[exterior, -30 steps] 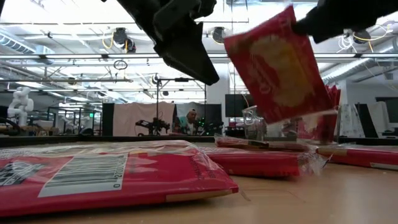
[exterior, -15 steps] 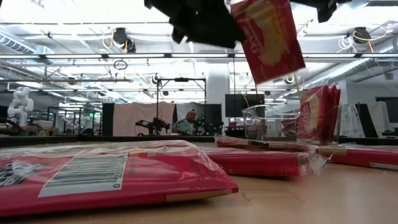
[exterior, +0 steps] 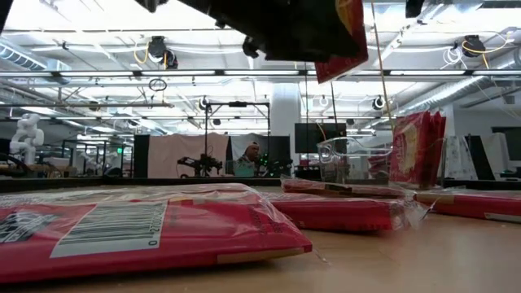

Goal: Sort popcorn bags into baskets
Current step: Put the red popcorn bag into the transparent bin

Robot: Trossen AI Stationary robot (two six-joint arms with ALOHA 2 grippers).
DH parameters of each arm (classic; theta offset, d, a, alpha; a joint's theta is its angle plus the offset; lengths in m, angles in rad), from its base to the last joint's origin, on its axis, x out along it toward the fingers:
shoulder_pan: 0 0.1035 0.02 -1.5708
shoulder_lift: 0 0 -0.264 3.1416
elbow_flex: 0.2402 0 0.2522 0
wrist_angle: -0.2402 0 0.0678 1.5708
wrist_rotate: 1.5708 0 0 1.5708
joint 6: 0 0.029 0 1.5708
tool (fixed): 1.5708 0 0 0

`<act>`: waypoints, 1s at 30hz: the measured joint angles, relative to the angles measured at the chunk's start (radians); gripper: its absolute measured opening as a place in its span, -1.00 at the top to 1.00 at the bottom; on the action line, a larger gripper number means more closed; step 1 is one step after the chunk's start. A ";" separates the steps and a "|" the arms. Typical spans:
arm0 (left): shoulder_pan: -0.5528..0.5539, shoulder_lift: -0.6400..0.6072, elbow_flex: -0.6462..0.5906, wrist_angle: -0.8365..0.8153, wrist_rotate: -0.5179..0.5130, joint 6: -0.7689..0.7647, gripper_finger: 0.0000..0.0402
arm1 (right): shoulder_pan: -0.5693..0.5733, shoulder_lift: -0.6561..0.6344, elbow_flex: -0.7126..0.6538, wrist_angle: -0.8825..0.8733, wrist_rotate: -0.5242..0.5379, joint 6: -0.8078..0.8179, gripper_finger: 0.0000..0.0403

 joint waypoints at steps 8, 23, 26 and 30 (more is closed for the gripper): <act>0.011 0.064 -0.001 0.352 -0.190 0.071 -0.75 | -0.060 0.001 0.000 0.103 -0.064 -0.034 1.00; 0.080 0.063 0.011 0.439 -0.193 0.159 -0.56 | -0.177 0.048 0.000 0.266 -0.161 -0.044 1.00; 0.084 0.063 0.035 0.439 -0.192 0.187 -0.58 | -0.198 0.082 0.000 0.305 -0.162 -0.044 1.00; 0.108 0.063 0.061 0.431 -0.221 0.199 -0.64 | -0.203 0.125 0.000 0.353 -0.161 -0.044 1.00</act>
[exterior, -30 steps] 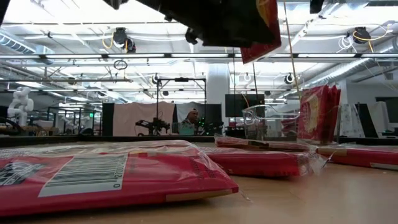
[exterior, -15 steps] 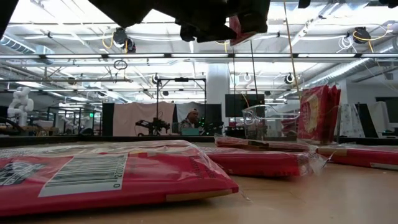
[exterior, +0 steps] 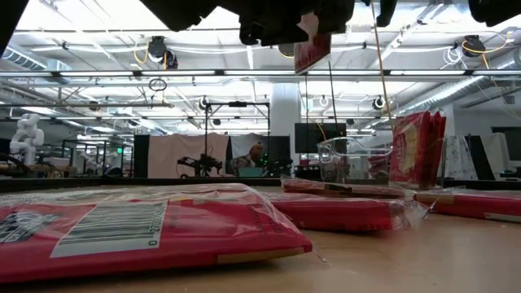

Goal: Sort popcorn bags into baskets
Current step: Put the red popcorn bag into the transparent bin

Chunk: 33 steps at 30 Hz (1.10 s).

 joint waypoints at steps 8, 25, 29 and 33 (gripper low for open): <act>0.025 0.000 0.004 -0.045 -0.133 -0.073 -0.47 | 0.000 0.021 0.000 0.022 0.000 0.000 1.00; 0.018 0.000 0.004 -0.207 -0.136 -0.080 0.93 | 0.016 0.021 0.000 -0.089 0.031 0.028 0.99; 0.014 0.000 0.004 -0.243 -0.138 -0.089 0.95 | 0.021 0.020 0.000 -0.149 0.029 0.101 0.95; 0.016 0.000 0.004 -0.298 -0.167 -0.111 0.95 | 0.049 0.018 0.000 -0.241 0.027 0.194 0.78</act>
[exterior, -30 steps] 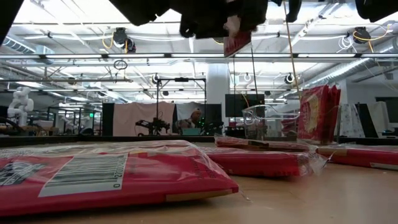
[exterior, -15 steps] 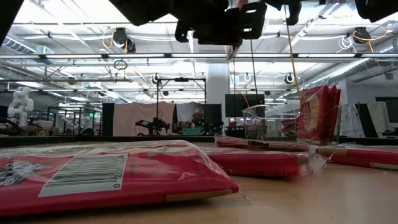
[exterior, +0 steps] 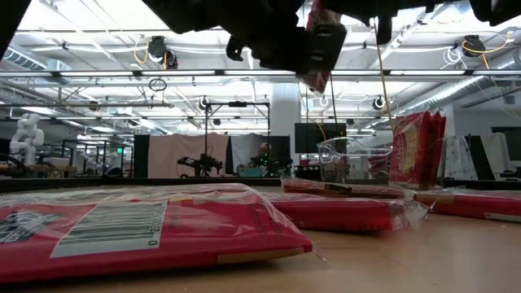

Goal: Sort popcorn bags into baskets
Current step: Put the red popcorn bag into the transparent bin

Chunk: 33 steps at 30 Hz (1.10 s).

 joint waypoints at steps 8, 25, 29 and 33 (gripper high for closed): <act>-0.004 0.000 0.000 -0.100 -0.162 0.005 0.95 | 0.033 -0.035 0.000 -0.130 0.052 0.418 0.35; -0.029 0.000 0.000 -0.438 -0.397 0.072 0.95 | -0.018 -0.161 0.000 -0.327 0.034 0.583 -0.18; -0.025 0.000 0.000 -0.442 -0.454 0.180 0.95 | -0.036 -0.166 0.000 -0.345 0.019 0.645 -0.16; -0.014 0.000 0.000 -0.442 -0.454 0.248 0.95 | -0.086 -0.165 0.000 -0.349 -0.066 0.713 -0.12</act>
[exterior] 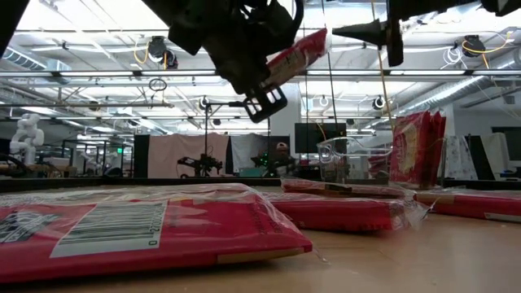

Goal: Sort popcorn bags into baskets
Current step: Put the red popcorn bag into the transparent bin

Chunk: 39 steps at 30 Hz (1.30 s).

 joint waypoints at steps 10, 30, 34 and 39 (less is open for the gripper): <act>0.033 0.000 0.000 -0.003 -0.004 0.052 0.95 | -0.082 0.005 -0.001 -0.079 -0.091 0.083 -0.08; 0.049 0.000 0.000 -0.014 -0.005 0.233 0.95 | -0.281 0.005 -0.001 -0.167 -0.311 0.224 -0.07; 0.049 0.000 0.000 -0.013 -0.005 0.251 0.95 | -0.304 0.019 -0.001 -0.164 -0.340 0.225 0.01; 0.053 0.000 0.000 -0.009 -0.006 0.258 0.95 | -0.327 0.051 -0.001 -0.128 -0.355 0.227 0.17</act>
